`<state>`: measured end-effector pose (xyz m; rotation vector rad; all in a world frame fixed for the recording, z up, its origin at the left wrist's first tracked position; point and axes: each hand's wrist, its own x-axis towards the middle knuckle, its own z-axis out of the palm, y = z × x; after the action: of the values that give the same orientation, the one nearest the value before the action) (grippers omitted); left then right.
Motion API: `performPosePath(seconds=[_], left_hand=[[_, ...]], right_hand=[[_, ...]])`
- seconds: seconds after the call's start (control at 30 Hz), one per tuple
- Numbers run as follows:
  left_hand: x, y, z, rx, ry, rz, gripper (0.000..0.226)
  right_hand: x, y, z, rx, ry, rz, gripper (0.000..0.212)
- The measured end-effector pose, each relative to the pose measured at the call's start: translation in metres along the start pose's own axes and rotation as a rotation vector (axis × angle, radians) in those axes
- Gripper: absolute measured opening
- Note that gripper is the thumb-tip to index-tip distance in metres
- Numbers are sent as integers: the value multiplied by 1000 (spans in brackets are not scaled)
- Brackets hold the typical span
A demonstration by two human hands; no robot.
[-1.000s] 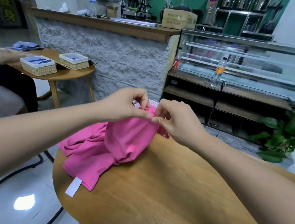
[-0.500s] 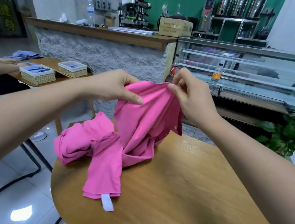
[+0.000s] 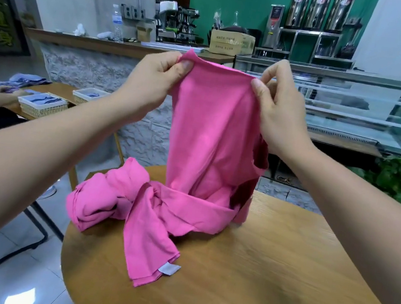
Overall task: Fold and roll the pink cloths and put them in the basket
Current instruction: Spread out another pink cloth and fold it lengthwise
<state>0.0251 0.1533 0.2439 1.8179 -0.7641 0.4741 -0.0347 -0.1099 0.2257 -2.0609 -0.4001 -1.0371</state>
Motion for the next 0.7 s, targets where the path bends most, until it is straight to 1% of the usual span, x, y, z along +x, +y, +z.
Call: performPosePath(seconds=[0.07,0.2,0.37,0.47,0.57,0.67,0.7], left_hand=[[5,7,12,-37,35,-14,31],[14,17,23,52,84,-17,30],[25,40,38,51,88,9,41],[32,58,49,40,81,40,42],[32,73,67,-80,-6,43,29],[26,79,90,-96,-166,32,26],[25,80,98,-98,-188,38,21]], right_hand=[[3,-3,-4,-14,17,10,13],[2,2,-21,-92,-14,16,13],[18,-9,-61,-170,-1,-37,17],[30,-14,-86,-255,-2,-79,17],[37,-16,-113,-296,20,-81,17],[36,-19,-140,-332,50,-73,18],[36,-19,-147,-351,49,-76,19]])
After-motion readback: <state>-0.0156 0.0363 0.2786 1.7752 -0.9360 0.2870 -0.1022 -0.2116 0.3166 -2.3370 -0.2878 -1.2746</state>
